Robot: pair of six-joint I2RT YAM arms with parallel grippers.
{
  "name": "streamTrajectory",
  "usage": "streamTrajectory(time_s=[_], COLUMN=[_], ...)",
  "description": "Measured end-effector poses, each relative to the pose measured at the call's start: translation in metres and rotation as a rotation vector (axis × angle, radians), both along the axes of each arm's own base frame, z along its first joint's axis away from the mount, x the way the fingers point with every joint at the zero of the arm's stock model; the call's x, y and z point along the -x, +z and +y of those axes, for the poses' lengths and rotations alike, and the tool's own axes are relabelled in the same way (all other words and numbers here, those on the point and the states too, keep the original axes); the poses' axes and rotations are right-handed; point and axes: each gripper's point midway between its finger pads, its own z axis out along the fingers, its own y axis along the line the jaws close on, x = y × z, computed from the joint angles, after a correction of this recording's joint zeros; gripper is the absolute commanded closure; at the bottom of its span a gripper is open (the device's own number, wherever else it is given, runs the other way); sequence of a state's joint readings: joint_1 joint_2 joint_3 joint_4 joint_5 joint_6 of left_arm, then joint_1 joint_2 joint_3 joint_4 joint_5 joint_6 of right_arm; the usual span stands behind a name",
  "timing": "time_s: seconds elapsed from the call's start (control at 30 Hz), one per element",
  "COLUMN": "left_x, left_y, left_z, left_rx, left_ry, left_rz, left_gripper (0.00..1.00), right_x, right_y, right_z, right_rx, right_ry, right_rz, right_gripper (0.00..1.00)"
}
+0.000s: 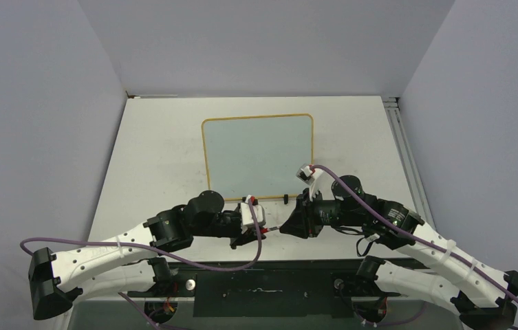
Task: Write a sentence on the whiteboard
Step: Open the whiteboard marker at the center of the board.
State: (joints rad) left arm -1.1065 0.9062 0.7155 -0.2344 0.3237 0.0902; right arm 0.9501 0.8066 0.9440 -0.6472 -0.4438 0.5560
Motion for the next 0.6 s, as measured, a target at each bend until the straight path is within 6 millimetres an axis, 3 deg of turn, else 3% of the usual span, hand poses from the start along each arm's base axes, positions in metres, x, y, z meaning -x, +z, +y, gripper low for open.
streamTrajectory(time_s=[0.13, 0.3, 0.6], left_x=[-0.004, -0.011, -0.015], left_y=[-0.019, -0.046, -0.044], left_z=[0.012, 0.031, 0.039], left_rx=[-0.081, -0.195, -0.202], left_ry=[0.045, 0.11, 0.159], left_rz=[0.021, 0.044, 0.044], left_gripper=[1.0, 1.0, 1.0], right_x=[0.002, 0.009, 0.005], right_y=[0.01, 0.038, 0.053], right_z=[-0.01, -0.019, -0.037], right_rx=[0.015, -0.028, 0.016], right_ry=[-0.005, 0.006, -0.043], right_rz=[-0.021, -0.067, -0.115], right_gripper=[0.95, 0.95, 0.95])
